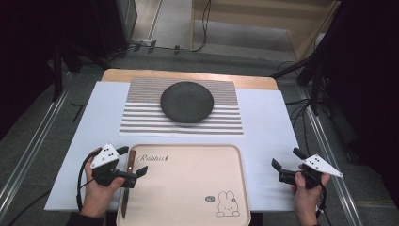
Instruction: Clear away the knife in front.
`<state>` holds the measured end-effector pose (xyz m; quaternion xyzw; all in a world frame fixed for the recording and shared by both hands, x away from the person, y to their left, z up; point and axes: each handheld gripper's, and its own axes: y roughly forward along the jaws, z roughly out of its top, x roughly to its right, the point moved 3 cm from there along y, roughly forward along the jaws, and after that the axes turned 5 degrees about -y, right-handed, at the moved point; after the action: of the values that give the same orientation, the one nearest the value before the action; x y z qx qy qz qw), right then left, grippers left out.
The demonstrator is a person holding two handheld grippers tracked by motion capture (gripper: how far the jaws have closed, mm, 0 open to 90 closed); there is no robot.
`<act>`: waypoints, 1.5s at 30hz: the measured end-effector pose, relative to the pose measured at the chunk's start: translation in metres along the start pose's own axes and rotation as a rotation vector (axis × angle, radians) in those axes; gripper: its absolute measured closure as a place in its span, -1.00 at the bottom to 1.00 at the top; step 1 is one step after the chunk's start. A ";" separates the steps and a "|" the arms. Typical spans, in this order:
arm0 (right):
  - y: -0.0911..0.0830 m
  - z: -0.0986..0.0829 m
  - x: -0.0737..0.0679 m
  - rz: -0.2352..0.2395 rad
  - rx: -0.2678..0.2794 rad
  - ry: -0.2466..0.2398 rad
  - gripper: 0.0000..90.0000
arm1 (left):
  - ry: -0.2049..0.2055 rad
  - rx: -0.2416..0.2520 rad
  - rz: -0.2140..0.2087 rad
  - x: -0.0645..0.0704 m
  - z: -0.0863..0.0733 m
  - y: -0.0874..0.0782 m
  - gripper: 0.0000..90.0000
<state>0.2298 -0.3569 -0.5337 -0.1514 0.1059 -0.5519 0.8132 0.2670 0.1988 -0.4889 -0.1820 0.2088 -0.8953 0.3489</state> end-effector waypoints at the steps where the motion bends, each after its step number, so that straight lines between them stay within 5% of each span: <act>1: 0.000 0.000 0.000 0.000 0.000 -0.001 -1.00 | -0.001 0.007 0.015 -0.001 0.000 -0.001 -1.00; 21: 0.000 0.000 0.000 0.000 0.000 -0.001 -1.00 | -0.031 0.054 0.110 -0.030 -0.003 -0.022 -1.00; 45: 0.000 0.000 0.000 0.000 0.002 -0.002 -1.00 | -0.121 0.105 0.212 -0.073 -0.016 -0.055 -1.00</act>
<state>0.2296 -0.3570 -0.5336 -0.1510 0.1047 -0.5517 0.8135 0.2803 0.2908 -0.4878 -0.1941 0.1582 -0.8504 0.4628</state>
